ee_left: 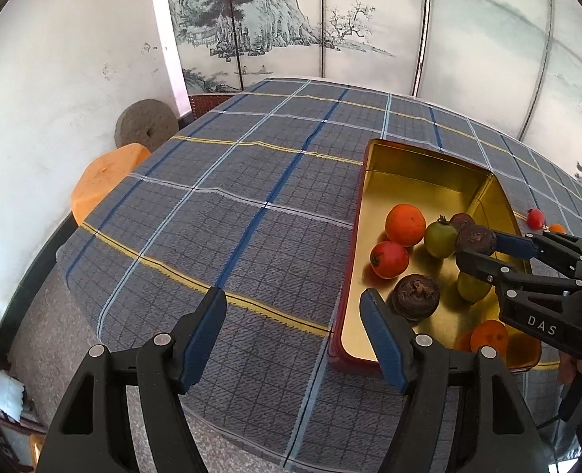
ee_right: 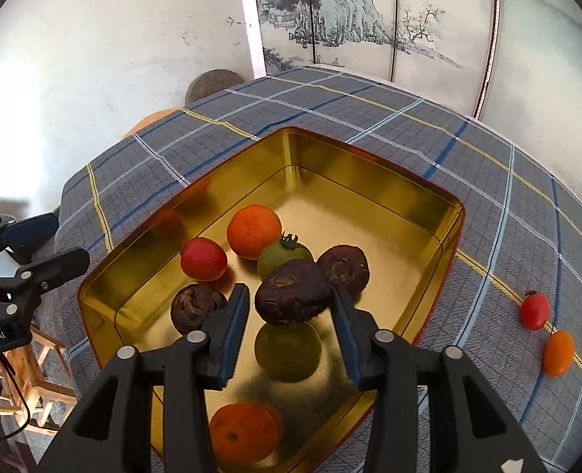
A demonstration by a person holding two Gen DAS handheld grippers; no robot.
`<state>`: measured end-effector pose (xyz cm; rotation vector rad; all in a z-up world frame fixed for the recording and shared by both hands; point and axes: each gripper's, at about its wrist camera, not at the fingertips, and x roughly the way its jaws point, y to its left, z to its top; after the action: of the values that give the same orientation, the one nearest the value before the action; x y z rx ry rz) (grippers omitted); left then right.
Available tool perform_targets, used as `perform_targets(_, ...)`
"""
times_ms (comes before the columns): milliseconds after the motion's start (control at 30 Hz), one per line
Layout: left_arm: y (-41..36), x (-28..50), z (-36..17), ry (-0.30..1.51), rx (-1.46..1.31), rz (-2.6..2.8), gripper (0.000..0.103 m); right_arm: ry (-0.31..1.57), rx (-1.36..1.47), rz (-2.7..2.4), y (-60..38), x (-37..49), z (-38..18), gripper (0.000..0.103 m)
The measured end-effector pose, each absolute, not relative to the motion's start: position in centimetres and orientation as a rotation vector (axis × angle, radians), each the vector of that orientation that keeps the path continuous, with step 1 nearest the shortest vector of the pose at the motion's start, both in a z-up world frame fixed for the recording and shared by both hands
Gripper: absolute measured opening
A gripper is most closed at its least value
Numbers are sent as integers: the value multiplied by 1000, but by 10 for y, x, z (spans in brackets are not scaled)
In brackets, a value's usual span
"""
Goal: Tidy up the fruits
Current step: 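Carry the brown fruit over the tin and open the right tool, then grasp a tangerine with the right tool while the left tool grasps a red tomato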
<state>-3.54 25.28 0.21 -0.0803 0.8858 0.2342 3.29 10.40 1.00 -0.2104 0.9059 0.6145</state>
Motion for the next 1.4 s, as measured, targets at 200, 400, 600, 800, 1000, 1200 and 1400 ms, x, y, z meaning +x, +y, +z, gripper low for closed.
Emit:
perform_targets(200,248,-34,3,882,-80,228,71,885,-195,619,100,29,17,47)
perform_targets(400,237,-32,8,872,-71,207,71,832,-140,608,79,21,40,51)
perform_targets(600,220,-27,15,861,-71,159,71,778,-116,507,23,13,55,54)
perform_targets(800,188,-13,16,866,-52,84,71,859,-81,313,-60,24,30,54)
perform_targets(1000,152,8,16,880,-16,21,71,906,-36,205,-110,42,4,54)
perform_targets(1200,119,32,15,895,6,-32,71,903,-54,207,-108,69,-9,54)
perform_targets(1400,94,55,20,893,8,-62,71,926,-91,221,-103,89,-21,41)
